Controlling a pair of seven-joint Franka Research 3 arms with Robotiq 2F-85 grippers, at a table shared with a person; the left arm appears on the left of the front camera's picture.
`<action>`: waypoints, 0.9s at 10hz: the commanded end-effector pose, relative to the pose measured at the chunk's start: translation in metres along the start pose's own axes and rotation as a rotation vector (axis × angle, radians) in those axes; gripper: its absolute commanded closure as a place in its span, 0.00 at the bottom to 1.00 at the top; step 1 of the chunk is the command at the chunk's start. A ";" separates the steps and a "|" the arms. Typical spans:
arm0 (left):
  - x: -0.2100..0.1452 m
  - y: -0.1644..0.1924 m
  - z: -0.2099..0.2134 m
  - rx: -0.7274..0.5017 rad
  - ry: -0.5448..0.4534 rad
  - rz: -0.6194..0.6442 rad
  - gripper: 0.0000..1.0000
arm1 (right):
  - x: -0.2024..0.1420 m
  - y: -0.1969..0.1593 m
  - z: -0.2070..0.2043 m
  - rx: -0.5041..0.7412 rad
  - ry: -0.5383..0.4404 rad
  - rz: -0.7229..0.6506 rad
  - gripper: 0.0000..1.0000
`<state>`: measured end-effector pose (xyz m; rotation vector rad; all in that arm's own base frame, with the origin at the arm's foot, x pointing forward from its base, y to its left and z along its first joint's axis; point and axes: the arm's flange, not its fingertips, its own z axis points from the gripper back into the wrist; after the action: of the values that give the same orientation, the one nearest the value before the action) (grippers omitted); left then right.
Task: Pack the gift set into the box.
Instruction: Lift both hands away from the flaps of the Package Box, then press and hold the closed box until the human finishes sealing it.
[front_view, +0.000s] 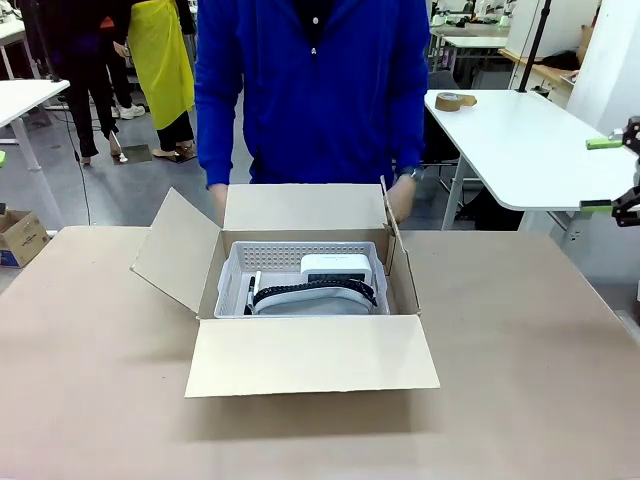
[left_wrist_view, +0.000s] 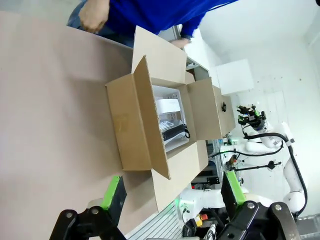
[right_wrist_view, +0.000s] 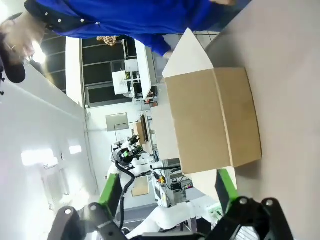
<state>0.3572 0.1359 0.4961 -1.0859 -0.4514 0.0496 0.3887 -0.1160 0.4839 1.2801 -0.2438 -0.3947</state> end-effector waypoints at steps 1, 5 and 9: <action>-0.005 0.001 0.003 0.003 0.010 0.010 0.00 | -0.001 -0.009 0.005 -0.017 -0.015 -0.029 0.00; -0.005 0.001 0.003 0.003 0.010 0.010 0.00 | -0.001 -0.009 0.005 -0.017 -0.015 -0.029 0.00; -0.005 0.001 0.003 0.003 0.010 0.010 0.00 | -0.001 -0.009 0.005 -0.017 -0.015 -0.029 0.00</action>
<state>0.3550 0.1371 0.4944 -1.0821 -0.4466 0.0551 0.3858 -0.1233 0.4748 1.2788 -0.2397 -0.4267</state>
